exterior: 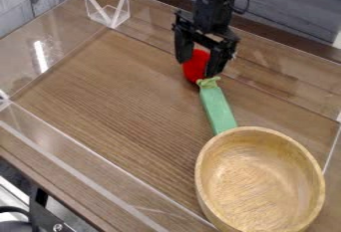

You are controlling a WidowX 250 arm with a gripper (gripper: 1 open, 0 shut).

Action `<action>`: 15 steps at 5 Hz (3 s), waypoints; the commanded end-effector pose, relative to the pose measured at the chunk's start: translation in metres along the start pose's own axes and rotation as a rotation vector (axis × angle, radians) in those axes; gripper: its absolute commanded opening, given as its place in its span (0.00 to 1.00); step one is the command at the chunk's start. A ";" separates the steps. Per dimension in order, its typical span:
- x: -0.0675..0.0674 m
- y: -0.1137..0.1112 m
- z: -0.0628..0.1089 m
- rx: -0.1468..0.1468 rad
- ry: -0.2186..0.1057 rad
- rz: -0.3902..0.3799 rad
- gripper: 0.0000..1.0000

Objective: Move the red object to the left side of the table

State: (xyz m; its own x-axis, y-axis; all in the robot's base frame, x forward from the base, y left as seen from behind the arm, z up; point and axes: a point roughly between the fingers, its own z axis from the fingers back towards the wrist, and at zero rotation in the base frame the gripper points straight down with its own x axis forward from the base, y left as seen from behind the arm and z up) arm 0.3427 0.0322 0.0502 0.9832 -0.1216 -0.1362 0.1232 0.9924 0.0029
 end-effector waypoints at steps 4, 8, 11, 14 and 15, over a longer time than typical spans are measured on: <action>0.026 0.023 -0.002 0.029 -0.048 0.015 0.00; 0.024 0.008 -0.001 0.037 -0.071 -0.041 0.00; 0.031 -0.009 -0.005 0.037 -0.065 -0.085 0.00; 0.032 -0.016 -0.006 0.041 -0.058 -0.100 0.00; 0.031 -0.014 -0.003 0.049 -0.061 -0.095 0.00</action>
State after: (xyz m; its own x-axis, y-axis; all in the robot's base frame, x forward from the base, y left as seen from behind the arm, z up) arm 0.3626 0.0236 0.0271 0.9729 -0.1926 -0.1279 0.1981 0.9797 0.0319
